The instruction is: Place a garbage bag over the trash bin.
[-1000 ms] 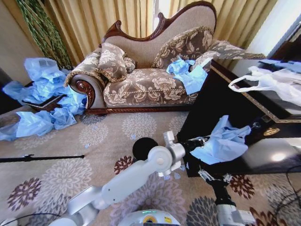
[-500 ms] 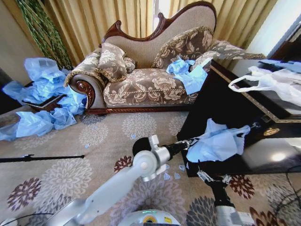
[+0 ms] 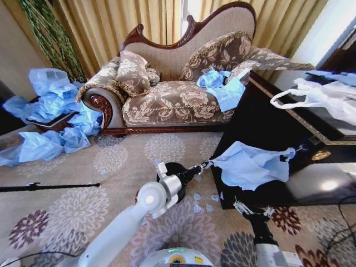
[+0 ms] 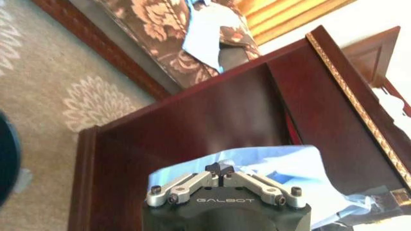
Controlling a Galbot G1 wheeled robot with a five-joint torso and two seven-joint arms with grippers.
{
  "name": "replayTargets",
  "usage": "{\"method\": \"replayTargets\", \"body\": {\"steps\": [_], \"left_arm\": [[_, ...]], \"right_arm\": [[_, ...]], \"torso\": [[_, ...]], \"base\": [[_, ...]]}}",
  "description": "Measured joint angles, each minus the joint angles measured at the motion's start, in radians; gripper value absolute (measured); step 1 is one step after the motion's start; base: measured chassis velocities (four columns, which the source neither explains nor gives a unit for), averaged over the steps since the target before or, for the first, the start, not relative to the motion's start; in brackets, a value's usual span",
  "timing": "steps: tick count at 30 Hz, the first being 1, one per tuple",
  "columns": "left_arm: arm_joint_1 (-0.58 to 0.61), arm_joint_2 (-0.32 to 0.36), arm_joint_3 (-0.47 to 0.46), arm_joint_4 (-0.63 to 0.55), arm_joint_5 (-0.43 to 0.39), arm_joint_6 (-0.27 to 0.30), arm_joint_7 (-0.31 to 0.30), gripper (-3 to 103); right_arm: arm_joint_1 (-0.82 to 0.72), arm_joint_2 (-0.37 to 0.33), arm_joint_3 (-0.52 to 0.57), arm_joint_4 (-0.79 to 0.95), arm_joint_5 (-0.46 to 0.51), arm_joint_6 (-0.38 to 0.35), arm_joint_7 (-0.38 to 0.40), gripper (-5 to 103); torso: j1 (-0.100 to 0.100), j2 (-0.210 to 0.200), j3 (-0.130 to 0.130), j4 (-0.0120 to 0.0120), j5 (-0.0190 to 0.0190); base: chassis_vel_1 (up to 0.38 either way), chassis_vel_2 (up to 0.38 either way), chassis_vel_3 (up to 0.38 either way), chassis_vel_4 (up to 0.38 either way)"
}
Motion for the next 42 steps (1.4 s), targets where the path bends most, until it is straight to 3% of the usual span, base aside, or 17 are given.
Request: {"method": "replayTargets", "body": {"steps": [21,42], "left_arm": [[0.178,0.094,-0.179,-0.070,-0.013,-0.016,0.021,0],[0.214,0.123,-0.324,-0.103,-0.081,-0.034,0.004,0]], "right_arm": [[-0.001,0.013,-0.012,0.004,-0.024,0.001,0.013,100],[-0.003,0.004,-0.010,0.015,-0.023,-0.001,0.023,100]], "torso": [[0.000,0.000,0.000,0.0001,0.0002],[0.000,0.000,0.000,0.0001,0.0001]], "base": [[0.000,0.000,0.000,0.000],[0.000,0.000,0.000,0.000]]}}
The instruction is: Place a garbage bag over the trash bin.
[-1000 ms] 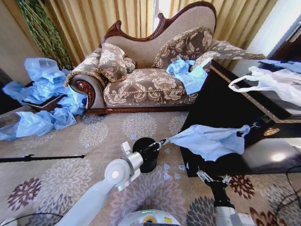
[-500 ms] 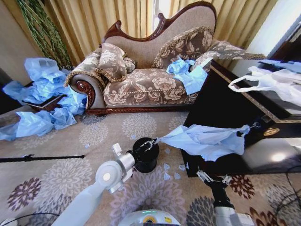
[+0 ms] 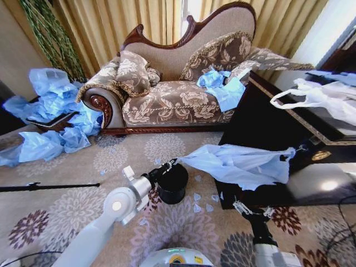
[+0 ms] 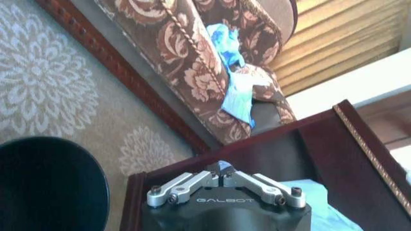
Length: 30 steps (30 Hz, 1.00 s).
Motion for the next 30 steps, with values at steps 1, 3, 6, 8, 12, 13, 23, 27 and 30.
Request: {"method": "replayTargets", "body": {"steps": [1,3,6,8,12,13,23,27,30], "left_arm": [[0.002,0.000,-0.008,0.000,-0.004,0.000,-0.001,0],[0.004,0.000,-0.020,0.000,-0.009,0.000,-0.002,0],[0.010,0.002,-0.044,0.001,-0.024,-0.001,-0.003,0],[0.017,0.007,-0.060,0.001,-0.033,-0.001,-0.004,0],[0.024,0.011,-0.070,0.000,-0.032,-0.001,-0.004,0],[0.026,0.011,-0.072,0.000,-0.031,-0.001,-0.004,0],[0.033,0.011,-0.109,0.009,-0.037,-0.001,-0.004,0],[0.037,0.024,-0.134,0.007,-0.053,-0.001,-0.004,0],[0.046,0.029,-0.146,0.003,-0.058,-0.002,-0.004,0]], "right_arm": [[0.000,-0.002,0.000,0.001,0.001,0.000,0.001,100],[0.000,-0.003,0.001,0.001,0.002,-0.001,0.001,100],[0.000,-0.006,0.001,0.002,0.004,-0.002,0.005,100],[0.003,-0.004,0.001,0.002,0.004,-0.003,0.009,100],[0.005,0.003,-0.002,-0.002,0.002,-0.003,0.009,100],[0.005,0.004,-0.003,-0.004,0.001,-0.003,0.009,100],[0.009,0.003,-0.003,-0.010,0.001,-0.002,0.018,100],[0.012,0.005,-0.010,-0.015,-0.001,-0.002,0.019,100],[0.013,0.006,-0.014,-0.015,-0.004,-0.002,0.019,100]], "torso": [[0.000,0.000,0.000,-0.0001,0.0000],[0.000,0.000,0.000,0.0000,-0.0001],[0.000,0.000,0.000,0.0000,0.0000],[0.000,0.000,0.000,0.0000,0.0000],[0.000,0.000,0.000,0.0000,0.0000],[0.000,0.000,0.000,0.0000,0.0000],[0.000,0.000,0.000,0.0000,0.0000],[0.000,0.000,0.000,0.0000,0.0000],[0.000,0.000,0.000,0.0000,0.0000]], "base": [[0.000,0.000,0.000,0.000],[0.000,0.000,0.000,0.000],[0.000,0.000,0.000,0.000],[0.000,0.000,0.000,0.000],[0.000,0.000,0.000,0.000],[0.000,0.000,0.000,0.000],[0.000,0.000,0.000,0.000],[0.000,0.000,0.000,0.000],[0.000,0.000,0.000,0.000]]}}
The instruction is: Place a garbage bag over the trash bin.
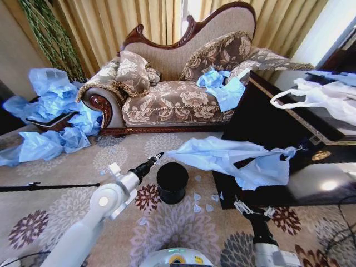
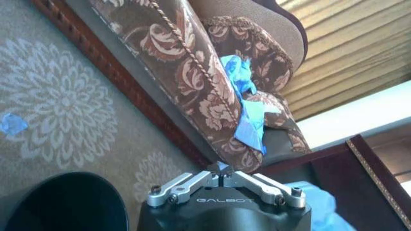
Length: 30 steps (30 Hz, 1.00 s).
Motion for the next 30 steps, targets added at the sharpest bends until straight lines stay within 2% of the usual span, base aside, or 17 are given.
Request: {"method": "replayTargets", "body": {"steps": [21,25,26,30], "left_arm": [[0.067,0.024,-0.111,-0.003,-0.022,-0.003,0.004,0],[0.097,0.043,-0.116,0.001,-0.021,-0.003,0.004,0],[0.097,0.043,-0.116,0.001,-0.021,-0.003,0.004,0],[0.100,0.047,-0.087,0.005,-0.015,-0.003,0.001,0]], "right_arm": [[0.015,-0.011,-0.028,-0.040,0.008,-0.002,-0.005,100],[0.029,-0.019,-0.123,-0.077,0.112,-0.053,-0.014,100],[0.029,-0.019,-0.123,-0.077,0.112,-0.053,-0.014,100],[0.086,-0.050,-0.242,-0.103,0.260,-0.152,-0.002,100]], "torso": [[0.000,0.000,0.000,-0.0001,-0.0001],[0.000,0.000,0.000,-0.0001,0.0000],[0.000,0.000,0.000,-0.0001,0.0000],[0.000,0.000,0.000,0.0000,0.0000]], "base": [[0.000,0.000,0.000,0.000],[0.000,0.000,0.000,0.000],[0.000,0.000,0.000,0.000],[0.000,0.000,0.000,0.000]]}}
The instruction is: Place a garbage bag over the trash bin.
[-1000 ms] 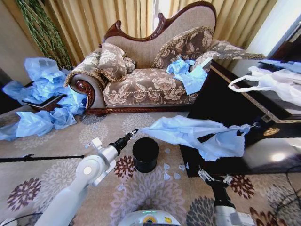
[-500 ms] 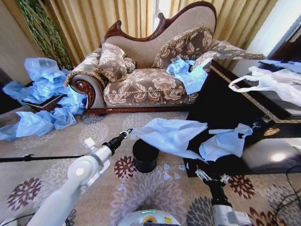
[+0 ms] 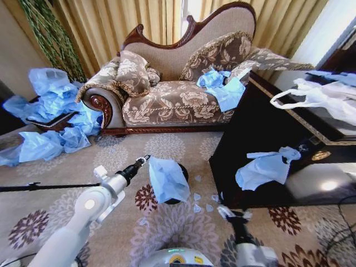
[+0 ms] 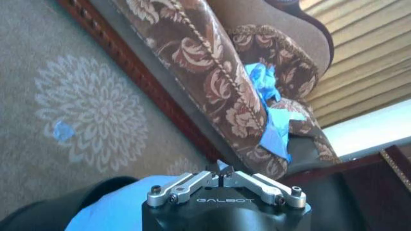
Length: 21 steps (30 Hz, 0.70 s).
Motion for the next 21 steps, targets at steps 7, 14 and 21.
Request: {"method": "replayTargets", "body": {"steps": [7,14,21], "left_arm": [[-0.007,0.004,0.042,0.002,0.010,0.000,-0.009,0],[-0.016,0.010,0.068,-0.002,0.011,0.003,-0.017,0],[-0.015,0.026,0.049,-0.035,-0.022,0.006,-0.030,0]], "right_arm": [[0.106,-0.104,-0.119,-0.040,0.134,-0.095,0.054,100],[0.244,-0.191,-0.196,-0.123,0.259,-0.182,0.087,100],[0.363,-0.200,-0.248,-0.199,0.365,-0.242,0.114,100]], "torso": [[0.000,0.000,0.000,0.0000,0.0000],[0.000,0.000,0.000,0.0000,0.0002],[0.000,0.000,0.000,0.0001,0.0002]], "base": [[0.000,0.000,0.000,0.000],[0.000,0.000,0.000,0.000],[0.000,0.000,0.000,0.000]]}}
